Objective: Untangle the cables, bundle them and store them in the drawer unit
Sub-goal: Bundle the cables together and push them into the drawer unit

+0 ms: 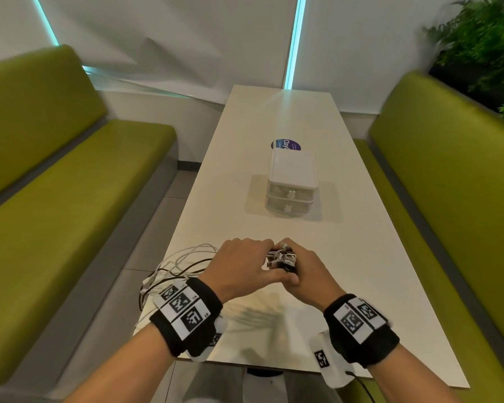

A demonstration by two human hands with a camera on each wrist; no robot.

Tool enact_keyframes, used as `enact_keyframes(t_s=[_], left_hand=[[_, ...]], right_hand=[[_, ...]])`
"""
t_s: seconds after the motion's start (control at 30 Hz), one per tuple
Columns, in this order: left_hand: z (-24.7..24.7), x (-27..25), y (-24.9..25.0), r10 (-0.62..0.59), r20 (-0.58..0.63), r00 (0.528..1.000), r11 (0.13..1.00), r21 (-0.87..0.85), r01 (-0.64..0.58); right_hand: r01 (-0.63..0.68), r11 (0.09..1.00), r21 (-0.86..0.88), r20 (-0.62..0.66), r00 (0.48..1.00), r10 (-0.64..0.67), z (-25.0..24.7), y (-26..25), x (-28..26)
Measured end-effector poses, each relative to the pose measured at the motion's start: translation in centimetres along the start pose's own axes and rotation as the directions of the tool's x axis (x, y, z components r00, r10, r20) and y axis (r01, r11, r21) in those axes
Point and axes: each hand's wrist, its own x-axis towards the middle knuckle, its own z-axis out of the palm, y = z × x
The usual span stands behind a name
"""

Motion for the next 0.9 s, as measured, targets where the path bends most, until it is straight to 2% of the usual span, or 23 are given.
enact_keyframes(t_s=[0.23,0.3,0.37,0.43,0.53,0.6,0.77,0.9], left_hand=[[0.0,0.0,-0.7,0.085,0.118,0.989,0.993,-0.094,-0.074],[-0.1,-0.2,-0.5,0.110,0.156,0.982,0.989,-0.114,-0.092],[0.0,-0.4,-0.3,0.134,0.166,0.977,0.980,-0.166,-0.106],[0.1,-0.6,-0.3,0.166,0.137,0.977,0.962,-0.241,-0.130],[0.0,-0.5,-0.6,0.182,0.080,0.980,0.930,-0.337,-0.145],[-0.4,-0.4,-0.9,0.160,0.061,0.985,0.943,-0.306,-0.134],[-0.5,-0.3,-1.4,0.133,0.024,0.991,0.938,-0.325,-0.118],[-0.7,0.0,-1.4,0.101,-0.052,0.994,0.946,-0.303,-0.112]], right_hand=[[0.028,0.995,-0.099,0.211,0.977,-0.007,-1.7,-1.4,-0.4],[0.054,0.973,-0.224,0.247,0.969,0.003,-2.2,-1.7,-0.4],[0.138,0.915,-0.379,0.266,0.963,-0.036,-2.4,-1.6,-0.5],[0.185,0.926,-0.330,0.255,0.962,-0.101,-2.3,-1.3,-0.5],[0.102,0.995,-0.022,0.162,0.982,-0.097,-1.7,-1.3,-0.6],[0.061,0.997,0.053,0.134,0.989,-0.068,-1.2,-1.1,-0.5],[0.050,0.998,0.025,0.184,0.982,-0.054,-1.4,-1.0,0.5],[0.105,0.984,-0.145,0.176,0.981,-0.079,-2.1,-1.4,1.4]])
